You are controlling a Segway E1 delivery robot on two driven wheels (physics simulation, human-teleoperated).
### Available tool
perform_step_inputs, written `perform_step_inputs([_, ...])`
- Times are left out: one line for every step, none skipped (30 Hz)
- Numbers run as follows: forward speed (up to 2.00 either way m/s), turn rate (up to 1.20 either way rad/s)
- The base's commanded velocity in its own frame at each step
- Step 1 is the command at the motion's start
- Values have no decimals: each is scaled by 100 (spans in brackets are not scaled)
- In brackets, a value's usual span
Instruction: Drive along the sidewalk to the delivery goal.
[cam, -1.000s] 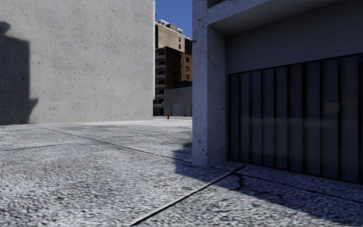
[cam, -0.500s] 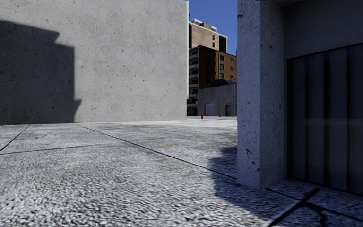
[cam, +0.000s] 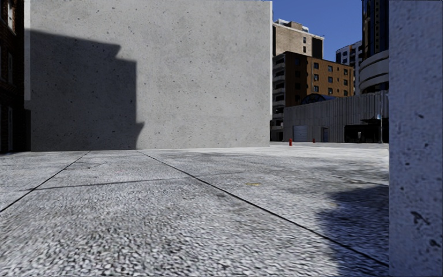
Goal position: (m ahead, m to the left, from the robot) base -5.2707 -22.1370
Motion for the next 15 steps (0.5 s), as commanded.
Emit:
perform_step_inputs([133, 36])
perform_step_inputs([133, 29])
perform_step_inputs([133, 29])
perform_step_inputs([135, 0])
perform_step_inputs([140, 0])
perform_step_inputs([144, 0])
perform_step_inputs([144, 0])
perform_step_inputs([160, 0])
perform_step_inputs([173, 0])
perform_step_inputs([183, 0])
perform_step_inputs([183, 0])
perform_step_inputs([200, 0])
perform_step_inputs([200, 0])
perform_step_inputs([200, 0])
perform_step_inputs([200, 0])
